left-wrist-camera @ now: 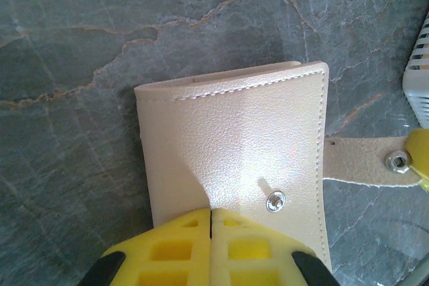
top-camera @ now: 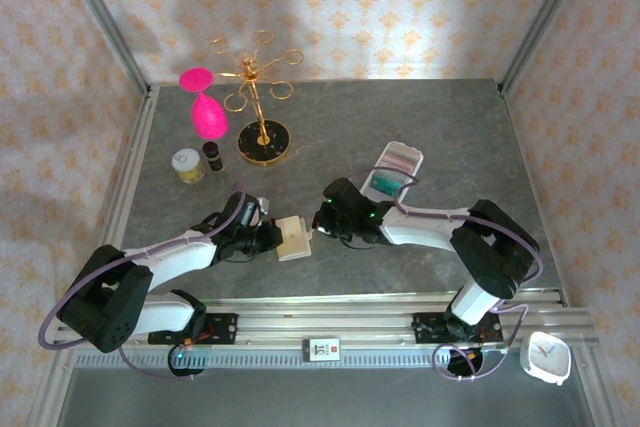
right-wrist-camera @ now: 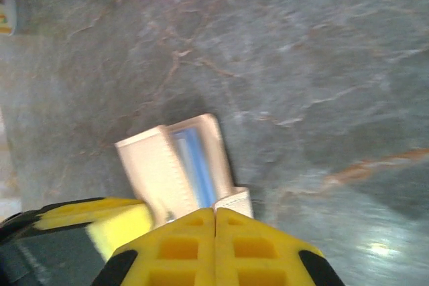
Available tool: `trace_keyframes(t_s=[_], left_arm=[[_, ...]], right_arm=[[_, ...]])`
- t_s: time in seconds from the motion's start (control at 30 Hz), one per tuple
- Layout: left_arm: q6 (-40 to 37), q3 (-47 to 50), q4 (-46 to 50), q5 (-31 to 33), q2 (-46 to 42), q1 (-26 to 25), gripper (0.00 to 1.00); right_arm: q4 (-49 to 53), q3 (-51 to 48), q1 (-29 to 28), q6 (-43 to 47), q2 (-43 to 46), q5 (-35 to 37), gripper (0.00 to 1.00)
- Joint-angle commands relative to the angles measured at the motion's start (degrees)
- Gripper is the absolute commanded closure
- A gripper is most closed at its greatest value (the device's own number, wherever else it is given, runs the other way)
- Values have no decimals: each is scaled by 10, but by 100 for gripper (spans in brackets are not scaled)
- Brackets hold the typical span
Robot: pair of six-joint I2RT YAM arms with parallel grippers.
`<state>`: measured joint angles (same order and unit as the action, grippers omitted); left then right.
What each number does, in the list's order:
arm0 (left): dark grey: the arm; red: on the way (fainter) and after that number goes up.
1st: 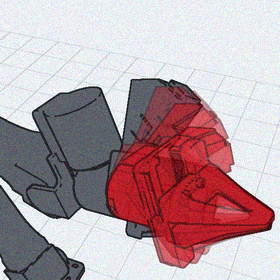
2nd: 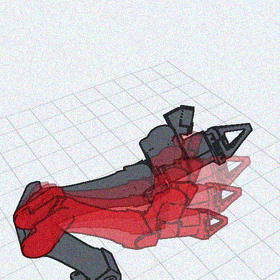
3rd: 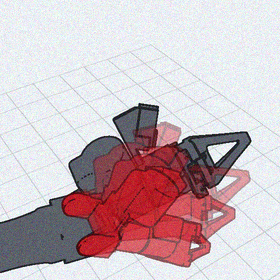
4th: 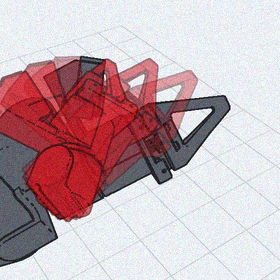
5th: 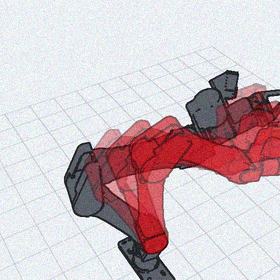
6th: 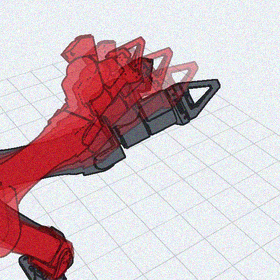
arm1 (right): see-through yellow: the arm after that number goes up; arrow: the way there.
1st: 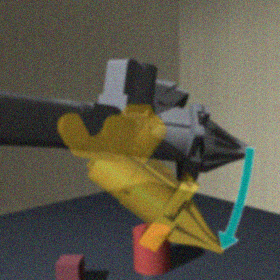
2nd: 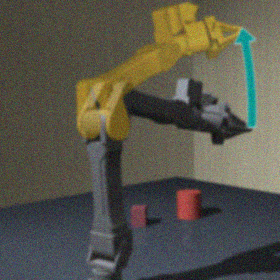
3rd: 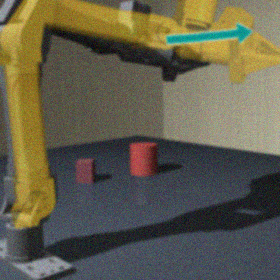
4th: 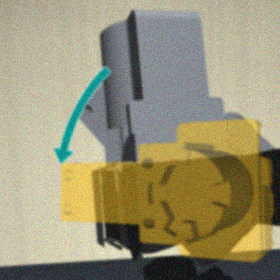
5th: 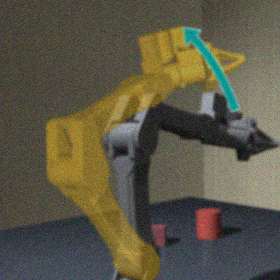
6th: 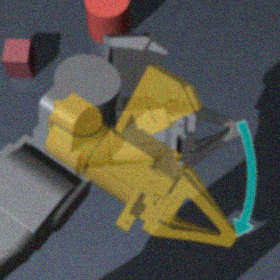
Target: Put the credit cards into the card holder
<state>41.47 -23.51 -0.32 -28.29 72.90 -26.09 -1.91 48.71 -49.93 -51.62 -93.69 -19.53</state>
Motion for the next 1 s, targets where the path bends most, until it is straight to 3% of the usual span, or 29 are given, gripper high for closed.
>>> trace_keyframes(t_s=[0.0, 0.4, 0.7, 0.97], left_arm=[[-13, 2, 10, -5, 16, 5, 95], [-12, -1, 5, -8, 29, 5, 96], [-12, -3, 5, -8, 33, 5, 96], [-15, -8, 6, -9, 36, 5, 96]], right_arm=[[-16, 40, -17, 17, -30, -17, 100], [59, 124, -39, 72, -129, -35, 100], [130, 133, -39, 94, -89, 45, 100], [127, 144, -40, 110, -102, 18, 100]])
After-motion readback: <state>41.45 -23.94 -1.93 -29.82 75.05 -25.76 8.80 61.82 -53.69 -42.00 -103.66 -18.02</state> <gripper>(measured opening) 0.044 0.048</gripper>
